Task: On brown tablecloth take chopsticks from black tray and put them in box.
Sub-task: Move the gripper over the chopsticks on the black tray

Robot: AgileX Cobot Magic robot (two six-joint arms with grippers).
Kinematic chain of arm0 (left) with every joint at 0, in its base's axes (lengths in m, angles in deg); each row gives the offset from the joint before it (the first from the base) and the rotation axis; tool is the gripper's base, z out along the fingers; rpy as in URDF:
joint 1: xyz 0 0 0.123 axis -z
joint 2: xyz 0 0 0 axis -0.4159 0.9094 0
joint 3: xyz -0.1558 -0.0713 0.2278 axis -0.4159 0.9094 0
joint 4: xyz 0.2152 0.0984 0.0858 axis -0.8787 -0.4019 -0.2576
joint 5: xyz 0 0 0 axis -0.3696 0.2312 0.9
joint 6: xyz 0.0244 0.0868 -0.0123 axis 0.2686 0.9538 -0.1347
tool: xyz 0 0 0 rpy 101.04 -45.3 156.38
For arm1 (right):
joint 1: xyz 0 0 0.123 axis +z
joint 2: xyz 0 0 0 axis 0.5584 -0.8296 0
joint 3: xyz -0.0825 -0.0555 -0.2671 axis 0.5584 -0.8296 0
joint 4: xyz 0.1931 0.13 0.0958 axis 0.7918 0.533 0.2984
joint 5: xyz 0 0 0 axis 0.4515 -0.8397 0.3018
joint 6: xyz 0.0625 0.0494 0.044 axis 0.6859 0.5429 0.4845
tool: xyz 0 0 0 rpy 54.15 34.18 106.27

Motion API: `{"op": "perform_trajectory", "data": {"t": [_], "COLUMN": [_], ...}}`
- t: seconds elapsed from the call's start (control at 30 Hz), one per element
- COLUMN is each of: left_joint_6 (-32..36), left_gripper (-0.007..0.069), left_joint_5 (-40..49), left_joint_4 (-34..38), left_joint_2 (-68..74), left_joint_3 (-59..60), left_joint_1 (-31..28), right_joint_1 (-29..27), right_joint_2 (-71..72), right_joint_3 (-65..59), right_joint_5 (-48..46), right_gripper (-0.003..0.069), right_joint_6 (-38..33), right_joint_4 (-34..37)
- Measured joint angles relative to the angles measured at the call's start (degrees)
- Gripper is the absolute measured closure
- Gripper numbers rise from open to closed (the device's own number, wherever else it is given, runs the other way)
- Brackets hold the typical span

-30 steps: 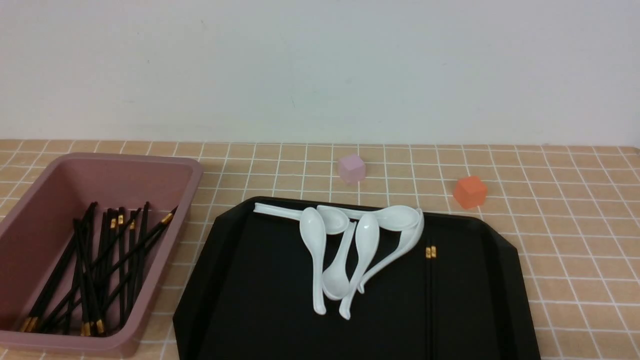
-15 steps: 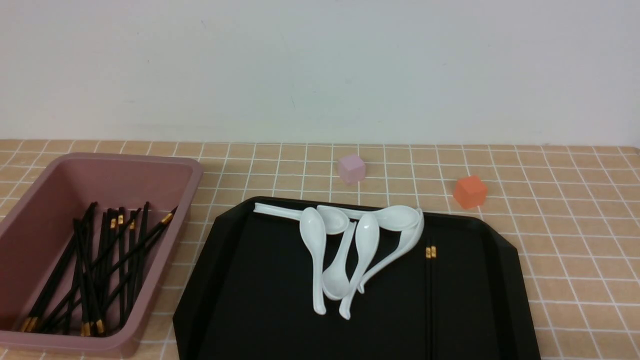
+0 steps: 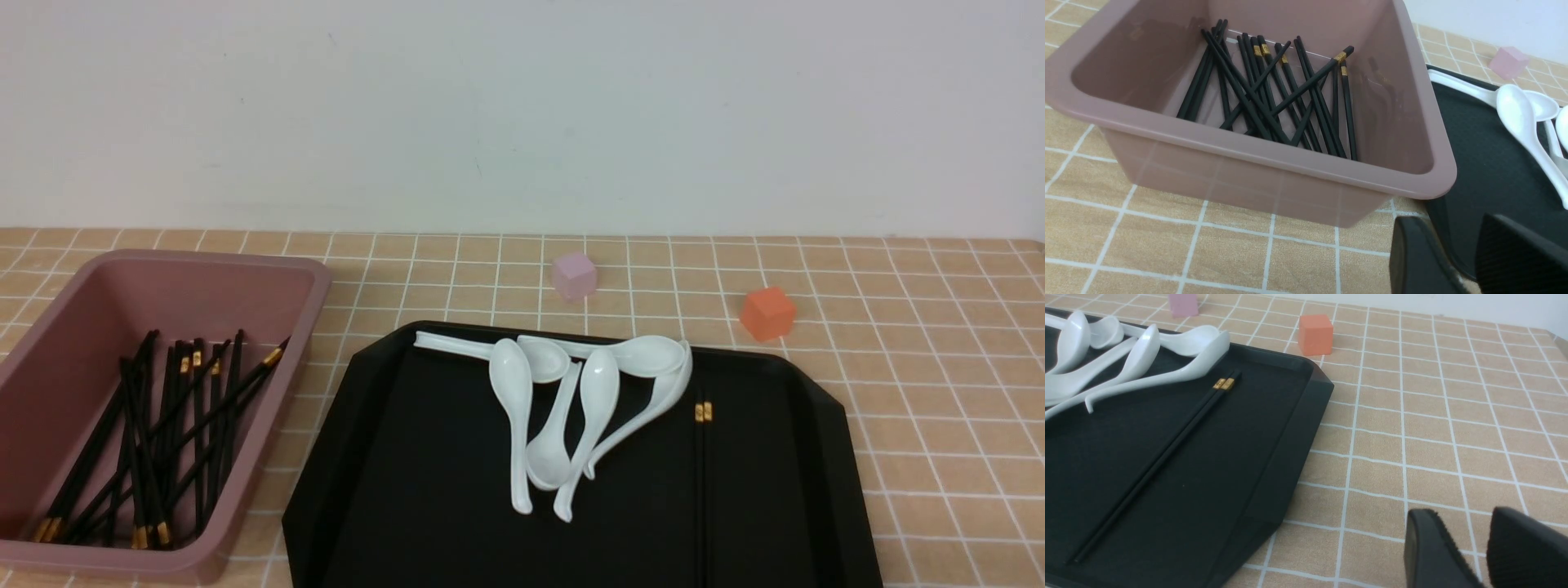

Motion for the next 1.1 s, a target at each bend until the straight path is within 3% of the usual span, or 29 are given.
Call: {"op": "perform_trajectory", "data": {"t": [0.23, 0.33, 0.53, 0.67, 1.0, 1.1], "left_joint_6": [0.00, 0.00, 0.00, 0.00, 0.00, 0.00], "left_gripper": [0.0386, 0.0386, 0.0386, 0.0386, 0.0386, 0.0386], "left_joint_5": [0.00, 0.00, 0.00, 0.00, 0.00, 0.00], "left_joint_4": [0.00, 0.00, 0.00, 0.00, 0.00, 0.00], "left_joint_2": [0.00, 0.00, 0.00, 0.00, 0.00, 0.00], "left_joint_3": [0.00, 0.00, 0.00, 0.00, 0.00, 0.00], "left_joint_1": [0.00, 0.00, 0.00, 0.00, 0.00, 0.00], "right_joint_1": [0.00, 0.00, 0.00, 0.00, 0.00, 0.00], "right_joint_2": [0.00, 0.00, 0.00, 0.00, 0.00, -0.07], "right_joint_3": [0.00, 0.00, -0.31, -0.31, 0.29, 7.99], "right_joint_5": [0.00, 0.75, 5.64, 9.49, 14.05, 16.04], "right_gripper": [0.0420, 0.0420, 0.0420, 0.0420, 0.0420, 0.0424], "right_joint_6": [0.00, 1.59, 17.40, 20.01, 19.96, 11.73], "right_joint_4": [0.11, 3.54, 33.28, 44.89, 55.53, 55.78]}}
